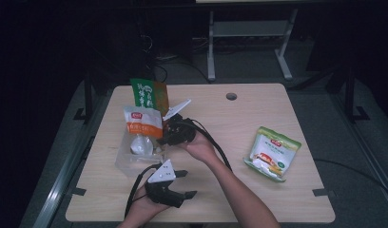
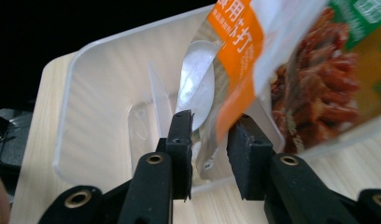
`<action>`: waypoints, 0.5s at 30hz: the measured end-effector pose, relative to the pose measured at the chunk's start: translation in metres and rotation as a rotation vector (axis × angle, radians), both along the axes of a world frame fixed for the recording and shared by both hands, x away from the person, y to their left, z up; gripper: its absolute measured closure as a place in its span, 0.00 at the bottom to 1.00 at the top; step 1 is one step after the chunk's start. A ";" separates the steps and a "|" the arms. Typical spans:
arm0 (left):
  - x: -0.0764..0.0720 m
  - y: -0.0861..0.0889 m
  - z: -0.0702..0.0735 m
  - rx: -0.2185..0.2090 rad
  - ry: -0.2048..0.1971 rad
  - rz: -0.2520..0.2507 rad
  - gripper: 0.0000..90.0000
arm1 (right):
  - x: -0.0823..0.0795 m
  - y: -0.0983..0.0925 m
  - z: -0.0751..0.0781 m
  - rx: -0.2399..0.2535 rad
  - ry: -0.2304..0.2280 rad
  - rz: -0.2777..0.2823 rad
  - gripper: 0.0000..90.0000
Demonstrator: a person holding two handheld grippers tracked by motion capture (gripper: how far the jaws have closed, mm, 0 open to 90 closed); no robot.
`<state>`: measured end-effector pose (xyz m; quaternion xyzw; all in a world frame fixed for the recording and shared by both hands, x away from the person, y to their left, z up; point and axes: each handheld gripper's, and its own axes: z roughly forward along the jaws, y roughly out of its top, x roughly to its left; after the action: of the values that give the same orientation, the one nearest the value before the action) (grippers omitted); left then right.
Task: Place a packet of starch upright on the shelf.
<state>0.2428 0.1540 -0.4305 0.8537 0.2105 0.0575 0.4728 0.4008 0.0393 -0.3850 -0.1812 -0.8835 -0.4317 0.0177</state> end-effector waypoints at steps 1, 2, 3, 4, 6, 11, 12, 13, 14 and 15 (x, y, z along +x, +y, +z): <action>0.000 0.000 0.000 0.001 0.000 0.000 0.29 | 0.000 -0.003 0.002 0.003 -0.001 -0.002 0.77; 0.001 0.000 0.000 0.001 -0.001 0.000 0.29 | -0.001 -0.006 0.003 0.005 0.003 -0.006 0.76; 0.001 0.000 0.000 0.003 -0.004 -0.002 0.29 | -0.002 -0.010 0.005 0.006 0.003 -0.008 0.75; 0.001 0.000 0.000 0.002 -0.004 -0.003 0.29 | -0.002 -0.016 0.006 0.011 0.002 -0.014 0.74; 0.001 0.000 -0.001 0.004 -0.002 -0.004 0.29 | -0.003 -0.022 0.008 0.006 -0.006 -0.017 0.73; 0.001 -0.002 -0.001 0.010 0.004 -0.008 0.29 | -0.007 -0.040 0.013 0.015 -0.002 -0.046 0.71; 0.001 -0.003 -0.001 0.013 0.001 -0.012 0.29 | -0.008 -0.045 0.014 0.017 -0.002 -0.053 0.69; 0.001 -0.003 -0.001 0.013 0.001 -0.012 0.29 | -0.008 -0.045 0.014 0.017 -0.002 -0.053 0.69; 0.002 -0.004 -0.001 0.018 0.002 -0.014 0.29 | -0.008 -0.048 0.015 0.016 -0.005 -0.056 0.69; 0.002 -0.004 -0.001 0.025 0.002 -0.018 0.29 | -0.009 -0.054 0.016 0.023 0.007 -0.066 0.68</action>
<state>0.2448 0.1501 -0.4319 0.8614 0.2025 0.0551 0.4625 0.3916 -0.0146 -0.3689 -0.2116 -0.8720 -0.4413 0.0087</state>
